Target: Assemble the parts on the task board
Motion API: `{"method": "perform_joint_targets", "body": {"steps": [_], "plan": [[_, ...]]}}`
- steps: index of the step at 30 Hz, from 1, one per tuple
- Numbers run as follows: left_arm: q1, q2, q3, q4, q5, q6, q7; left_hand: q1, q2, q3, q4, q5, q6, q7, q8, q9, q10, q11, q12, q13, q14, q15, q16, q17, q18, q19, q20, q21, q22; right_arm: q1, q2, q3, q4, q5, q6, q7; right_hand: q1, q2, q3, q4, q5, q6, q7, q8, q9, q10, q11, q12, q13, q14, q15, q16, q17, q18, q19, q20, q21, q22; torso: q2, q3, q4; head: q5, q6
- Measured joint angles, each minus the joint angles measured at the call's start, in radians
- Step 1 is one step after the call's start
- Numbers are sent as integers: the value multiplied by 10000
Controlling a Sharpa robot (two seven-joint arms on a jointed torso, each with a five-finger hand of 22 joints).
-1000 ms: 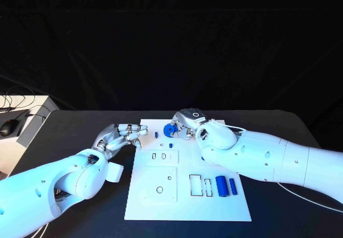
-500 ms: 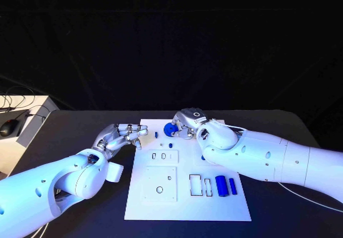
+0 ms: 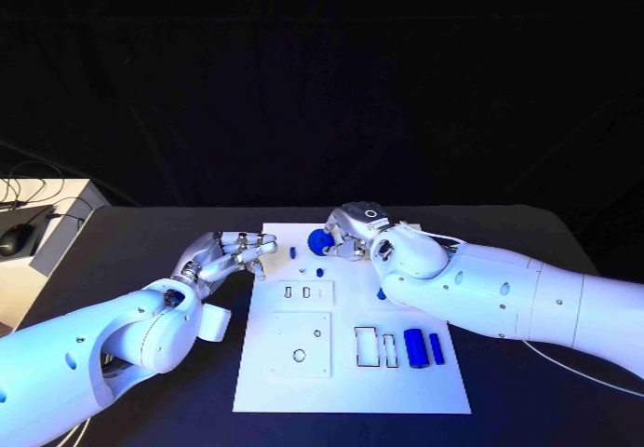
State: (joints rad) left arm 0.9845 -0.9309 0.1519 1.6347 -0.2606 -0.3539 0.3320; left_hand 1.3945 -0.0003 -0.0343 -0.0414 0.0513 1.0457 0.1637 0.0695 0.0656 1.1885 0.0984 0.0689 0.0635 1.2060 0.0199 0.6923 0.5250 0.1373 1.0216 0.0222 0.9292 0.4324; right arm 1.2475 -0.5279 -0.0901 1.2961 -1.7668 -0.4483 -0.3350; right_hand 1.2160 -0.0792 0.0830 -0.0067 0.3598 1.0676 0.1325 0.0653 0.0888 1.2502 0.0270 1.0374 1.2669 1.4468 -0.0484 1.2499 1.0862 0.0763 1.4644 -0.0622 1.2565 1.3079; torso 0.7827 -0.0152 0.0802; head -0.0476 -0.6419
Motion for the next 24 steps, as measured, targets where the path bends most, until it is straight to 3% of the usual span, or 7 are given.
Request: {"method": "perform_joint_targets", "body": {"steps": [24], "plan": [[0,24,0,-56,0,9,-1,0,0,-28,-28,0,0,0,0,0,0,0,0,0,0,0,0,-1,-4,0,0,-6,-25,-28,-152,-14,292,60,-28,28,0,0,28,82,0,69,-70,0,13,1,1,0,-13,0,0,0,20,1,0,0,0,-4,-2,-1,7,49,-26]]}}
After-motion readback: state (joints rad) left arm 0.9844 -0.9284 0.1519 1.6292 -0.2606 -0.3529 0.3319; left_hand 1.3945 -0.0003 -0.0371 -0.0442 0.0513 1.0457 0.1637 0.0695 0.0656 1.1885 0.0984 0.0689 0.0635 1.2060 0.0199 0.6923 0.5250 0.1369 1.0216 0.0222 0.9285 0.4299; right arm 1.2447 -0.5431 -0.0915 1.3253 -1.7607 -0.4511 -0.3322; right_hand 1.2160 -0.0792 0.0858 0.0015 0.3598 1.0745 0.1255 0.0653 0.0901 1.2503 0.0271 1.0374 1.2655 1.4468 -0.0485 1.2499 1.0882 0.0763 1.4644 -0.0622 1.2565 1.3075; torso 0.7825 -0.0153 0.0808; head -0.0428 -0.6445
